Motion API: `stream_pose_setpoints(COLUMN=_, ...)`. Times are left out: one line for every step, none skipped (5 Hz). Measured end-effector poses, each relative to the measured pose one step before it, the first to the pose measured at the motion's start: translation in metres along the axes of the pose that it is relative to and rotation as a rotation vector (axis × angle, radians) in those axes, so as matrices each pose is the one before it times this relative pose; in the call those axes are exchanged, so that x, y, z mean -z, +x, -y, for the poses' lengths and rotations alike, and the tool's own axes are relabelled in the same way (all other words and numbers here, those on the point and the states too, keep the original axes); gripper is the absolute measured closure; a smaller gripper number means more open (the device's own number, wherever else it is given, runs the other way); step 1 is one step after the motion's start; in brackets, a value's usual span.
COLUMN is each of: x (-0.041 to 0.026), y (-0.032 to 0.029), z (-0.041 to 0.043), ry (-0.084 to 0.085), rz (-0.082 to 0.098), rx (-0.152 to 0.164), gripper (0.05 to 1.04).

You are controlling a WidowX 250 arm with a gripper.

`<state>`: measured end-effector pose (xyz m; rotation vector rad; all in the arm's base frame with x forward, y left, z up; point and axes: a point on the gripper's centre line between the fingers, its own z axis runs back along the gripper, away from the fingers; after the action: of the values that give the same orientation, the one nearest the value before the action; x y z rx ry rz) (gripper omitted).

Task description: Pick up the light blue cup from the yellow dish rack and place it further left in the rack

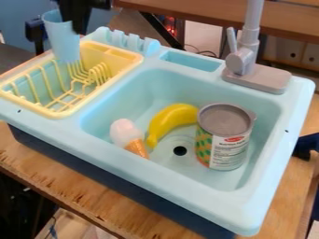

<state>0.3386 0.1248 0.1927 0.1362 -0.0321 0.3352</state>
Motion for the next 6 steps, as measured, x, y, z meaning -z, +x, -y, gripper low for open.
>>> stream_pose_setpoints(x=0.00371, y=0.00460, z=0.00341, ry=-0.0138, rz=-0.0034, rx=0.0002, gripper=1.001)
stream_pose_setpoints(x=0.00137, y=0.00507, z=0.00215, ry=-0.0080, rz=0.0059, rx=-0.0052, gripper=1.001)
stream_pose_setpoints(x=0.00328, y=0.00592, z=0.00208, ry=-0.0093, rz=0.0011, rx=-0.0018, gripper=1.001)
stream_pose_setpoints(x=0.00262, y=0.00401, z=0.00191, ry=-0.0091, rz=-0.0020, rx=-0.0034, gripper=1.001)
stream_pose_setpoints(x=0.00155, y=-0.00049, z=0.01250, ry=-0.0086, rz=-0.0087, rx=0.0293, gripper=1.001)
stream_pose_setpoints(x=0.00421, y=-0.00052, z=0.00423, ry=-0.0058, rz=-0.0120, rx=-0.0022, gripper=1.001)
